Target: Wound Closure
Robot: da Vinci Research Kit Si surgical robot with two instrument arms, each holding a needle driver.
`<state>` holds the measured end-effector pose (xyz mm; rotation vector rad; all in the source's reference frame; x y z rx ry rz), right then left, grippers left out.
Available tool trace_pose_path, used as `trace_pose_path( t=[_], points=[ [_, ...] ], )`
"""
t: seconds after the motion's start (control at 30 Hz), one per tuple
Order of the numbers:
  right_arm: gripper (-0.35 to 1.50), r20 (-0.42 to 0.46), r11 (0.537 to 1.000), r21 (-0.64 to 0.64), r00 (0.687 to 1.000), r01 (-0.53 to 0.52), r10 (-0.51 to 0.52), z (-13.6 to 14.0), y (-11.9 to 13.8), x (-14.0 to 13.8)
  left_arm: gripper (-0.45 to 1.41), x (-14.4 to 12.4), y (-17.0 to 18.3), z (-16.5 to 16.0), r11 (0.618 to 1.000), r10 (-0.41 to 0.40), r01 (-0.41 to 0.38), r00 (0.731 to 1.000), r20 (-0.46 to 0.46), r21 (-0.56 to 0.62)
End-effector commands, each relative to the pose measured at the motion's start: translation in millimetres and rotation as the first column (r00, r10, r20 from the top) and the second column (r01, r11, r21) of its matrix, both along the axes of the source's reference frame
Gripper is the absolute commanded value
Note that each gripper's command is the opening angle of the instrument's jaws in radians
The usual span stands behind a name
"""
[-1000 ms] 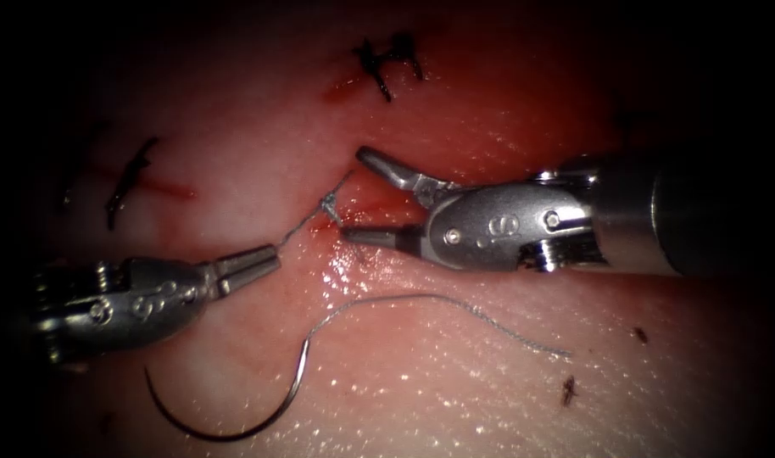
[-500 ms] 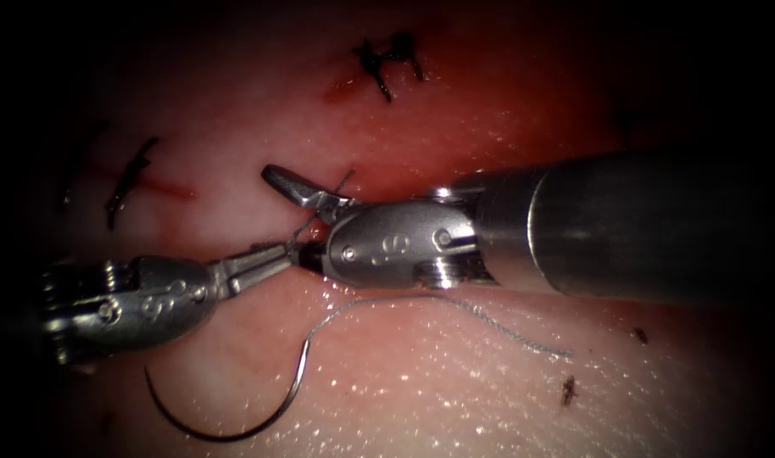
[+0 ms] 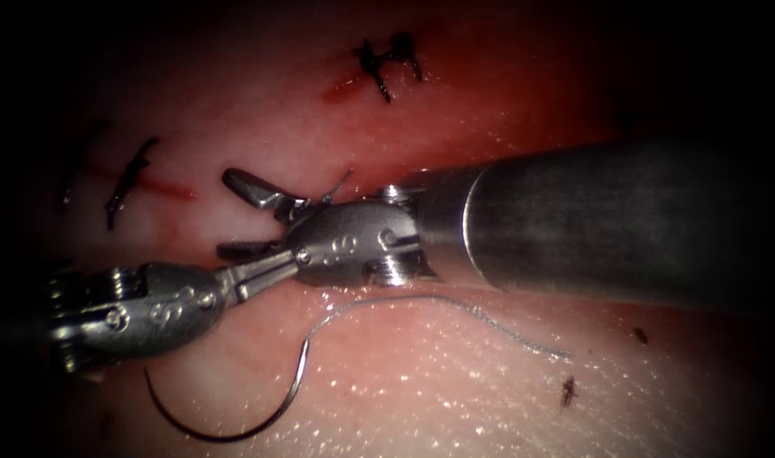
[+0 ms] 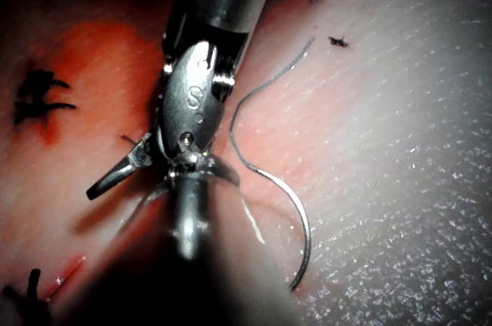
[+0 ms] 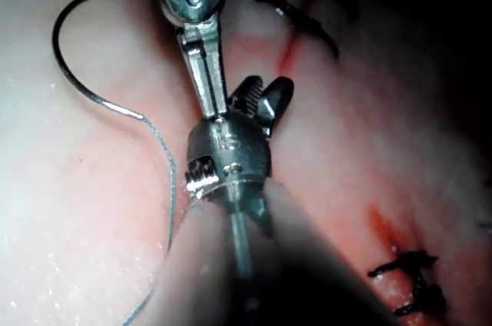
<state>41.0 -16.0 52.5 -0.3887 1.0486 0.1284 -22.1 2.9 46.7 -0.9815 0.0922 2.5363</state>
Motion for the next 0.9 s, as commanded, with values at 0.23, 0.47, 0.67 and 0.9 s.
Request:
trace_pose_path(
  t=[0.23,0.47,0.67,0.9],
  points=[
    [1.03,-0.022,1.0,-0.013,1.0,-0.006,0.006,0.8,-0.5,-0.5,-0.45,0.0,-0.8,0.0,1.0,0.007,-0.007,1.0,0.003,0.003],
    [1.48,-0.032,0.994,-0.008,0.993,-0.111,0.11,-1.8,0.3,-5.4,-0.45,2.9,-1.2,-0.3,1.0,0.023,-0.023,1.0,-0.005,-0.001],
    [1.48,-0.012,0.985,0.015,0.985,-0.173,0.173,-5.3,2.0,-13.2,-0.45,7.2,-0.9,1.2,1.0,-0.008,0.008,1.0,-0.014,0.024],
    [1.48,0.027,0.96,-0.019,0.96,-0.278,0.278,-6.8,4.5,-21.4,-0.45,10.4,-2.2,6.8,0.994,-0.033,0.036,0.999,-0.034,0.105]
  ],
)
